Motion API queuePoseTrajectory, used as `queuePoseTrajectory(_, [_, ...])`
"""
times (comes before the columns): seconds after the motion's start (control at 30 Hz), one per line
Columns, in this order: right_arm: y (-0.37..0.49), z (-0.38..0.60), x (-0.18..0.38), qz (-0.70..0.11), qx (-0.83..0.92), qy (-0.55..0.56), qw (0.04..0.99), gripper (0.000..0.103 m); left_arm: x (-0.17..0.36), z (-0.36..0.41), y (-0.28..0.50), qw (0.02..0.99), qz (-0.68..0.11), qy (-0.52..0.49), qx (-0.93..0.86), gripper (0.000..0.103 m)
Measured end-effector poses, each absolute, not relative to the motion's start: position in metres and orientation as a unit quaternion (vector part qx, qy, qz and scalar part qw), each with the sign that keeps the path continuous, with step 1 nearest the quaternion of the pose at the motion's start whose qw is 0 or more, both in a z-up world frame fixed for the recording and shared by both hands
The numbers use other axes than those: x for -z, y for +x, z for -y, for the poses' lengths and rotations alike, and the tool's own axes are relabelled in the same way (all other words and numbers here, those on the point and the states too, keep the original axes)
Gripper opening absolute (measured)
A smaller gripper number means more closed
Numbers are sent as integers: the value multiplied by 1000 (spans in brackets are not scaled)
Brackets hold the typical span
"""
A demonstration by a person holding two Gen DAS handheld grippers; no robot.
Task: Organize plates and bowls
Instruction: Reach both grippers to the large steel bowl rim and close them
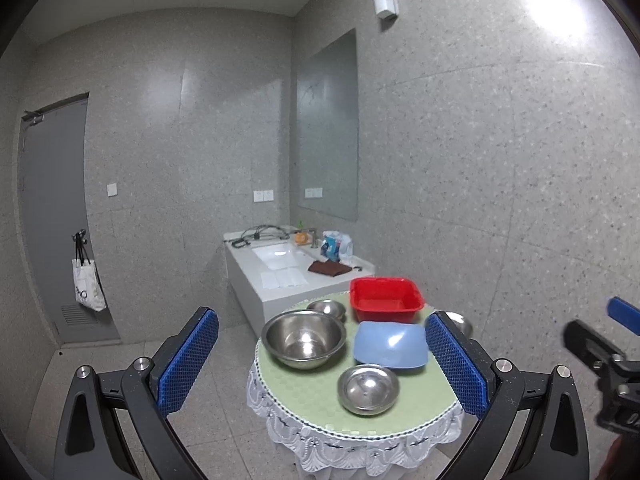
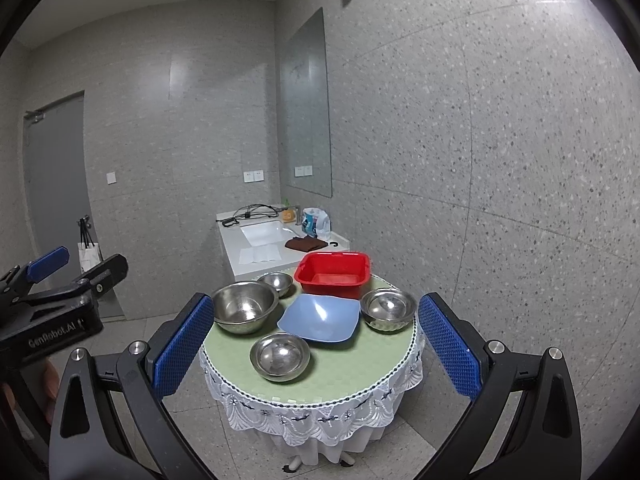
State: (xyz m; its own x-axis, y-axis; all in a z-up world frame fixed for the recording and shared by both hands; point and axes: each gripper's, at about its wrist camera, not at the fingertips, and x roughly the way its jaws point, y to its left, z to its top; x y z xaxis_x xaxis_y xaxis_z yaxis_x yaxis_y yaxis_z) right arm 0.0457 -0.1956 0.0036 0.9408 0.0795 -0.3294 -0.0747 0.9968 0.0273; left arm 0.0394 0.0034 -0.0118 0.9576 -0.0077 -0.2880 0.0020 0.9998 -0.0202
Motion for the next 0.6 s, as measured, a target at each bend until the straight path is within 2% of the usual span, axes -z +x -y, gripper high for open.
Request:
queuePoseTrajectory(0.27, [87, 206, 21, -200, -8, 24, 979, 103, 21, -46, 121, 981, -186, -43, -36, 102])
queuePoseTrajectory(0.6, [196, 189, 71, -258, 40, 48, 964, 103, 47, -86, 307, 966, -254, -35, -5, 102])
